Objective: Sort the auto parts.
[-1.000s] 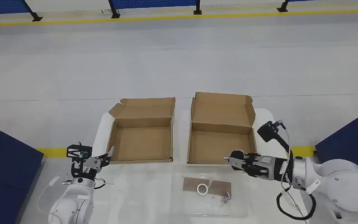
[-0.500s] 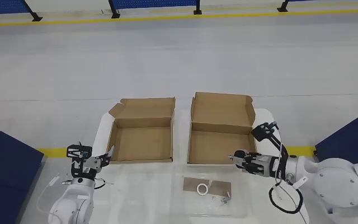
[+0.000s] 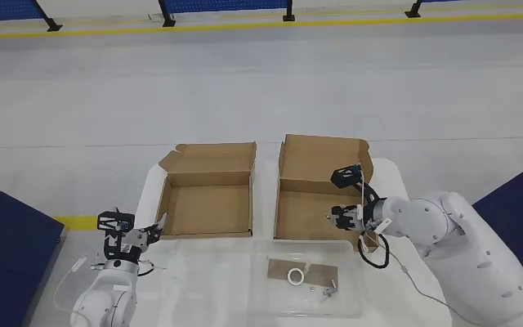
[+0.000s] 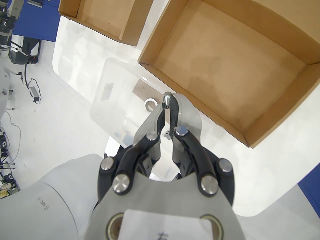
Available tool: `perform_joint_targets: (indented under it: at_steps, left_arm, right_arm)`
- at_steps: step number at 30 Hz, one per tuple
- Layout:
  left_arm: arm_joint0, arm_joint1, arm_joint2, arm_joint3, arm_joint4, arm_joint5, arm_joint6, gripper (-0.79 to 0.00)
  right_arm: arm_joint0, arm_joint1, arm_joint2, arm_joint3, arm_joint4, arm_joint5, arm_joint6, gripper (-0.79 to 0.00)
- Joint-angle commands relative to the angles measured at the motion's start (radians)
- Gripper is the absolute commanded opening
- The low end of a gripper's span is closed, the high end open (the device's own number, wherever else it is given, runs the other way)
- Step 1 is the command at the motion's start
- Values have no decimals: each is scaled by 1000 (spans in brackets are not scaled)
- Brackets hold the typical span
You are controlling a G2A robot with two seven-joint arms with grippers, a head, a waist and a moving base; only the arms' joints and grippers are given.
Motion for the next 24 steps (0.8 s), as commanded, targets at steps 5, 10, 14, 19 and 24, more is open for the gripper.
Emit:
perform_joint_targets:
  at_steps: [5, 10, 14, 19, 24]
  left_arm:
    - [0, 0, 0, 0, 0, 0, 0, 0]
    - [0, 0, 0, 0, 0, 0, 0, 0]
    - [0, 0, 0, 0, 0, 0, 0, 0]
    - [0, 0, 0, 0, 0, 0, 0, 0]
    - [0, 0, 0, 0, 0, 0, 0, 0]
  right_arm:
    - [-5, 1, 5, -3, 0, -1, 0, -785]
    - [-5, 1, 5, -3, 0, -1, 0, -785]
    - [9, -2, -7, 28, -39, 6, -24, -785]
    - [119, -26, -111, 133, -132, 82, -5, -785]
    - [243, -73, -262, 265, -203, 176, 17, -785]
